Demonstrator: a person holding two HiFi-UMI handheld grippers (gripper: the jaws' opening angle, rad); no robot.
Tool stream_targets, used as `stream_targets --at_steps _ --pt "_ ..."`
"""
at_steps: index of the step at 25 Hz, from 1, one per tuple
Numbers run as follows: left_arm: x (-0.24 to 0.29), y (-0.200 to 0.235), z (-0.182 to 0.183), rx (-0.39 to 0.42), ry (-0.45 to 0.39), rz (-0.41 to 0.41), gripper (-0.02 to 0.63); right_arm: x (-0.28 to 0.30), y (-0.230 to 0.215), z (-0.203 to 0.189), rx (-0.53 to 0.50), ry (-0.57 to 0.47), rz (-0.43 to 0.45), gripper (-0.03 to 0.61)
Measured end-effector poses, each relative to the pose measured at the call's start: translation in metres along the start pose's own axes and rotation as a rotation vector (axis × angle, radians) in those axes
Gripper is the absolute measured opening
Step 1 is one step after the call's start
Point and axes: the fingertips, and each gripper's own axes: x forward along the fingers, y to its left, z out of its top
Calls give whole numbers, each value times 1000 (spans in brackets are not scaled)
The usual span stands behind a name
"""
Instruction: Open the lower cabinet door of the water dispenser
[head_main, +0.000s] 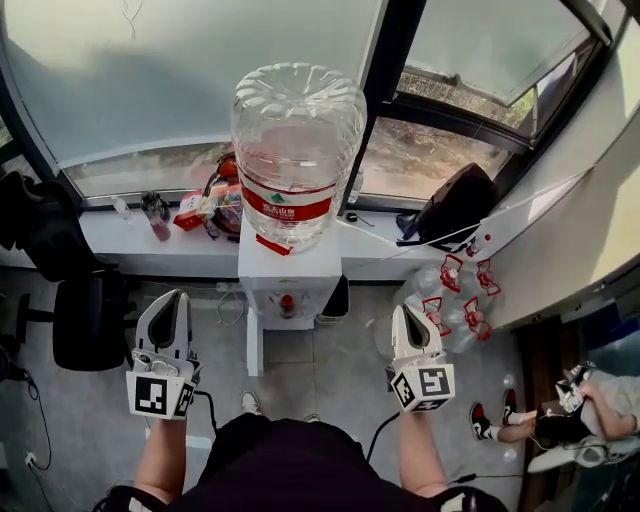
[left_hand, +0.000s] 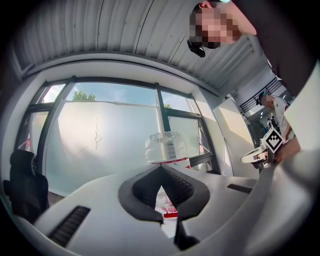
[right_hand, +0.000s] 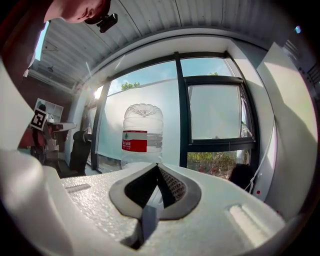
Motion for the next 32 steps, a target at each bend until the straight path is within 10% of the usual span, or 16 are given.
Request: stream_targets --at_steps 32 --pt "-4 -9 -2 -42 -27 -39 8 9 10 30 -9 -59 -29 3"
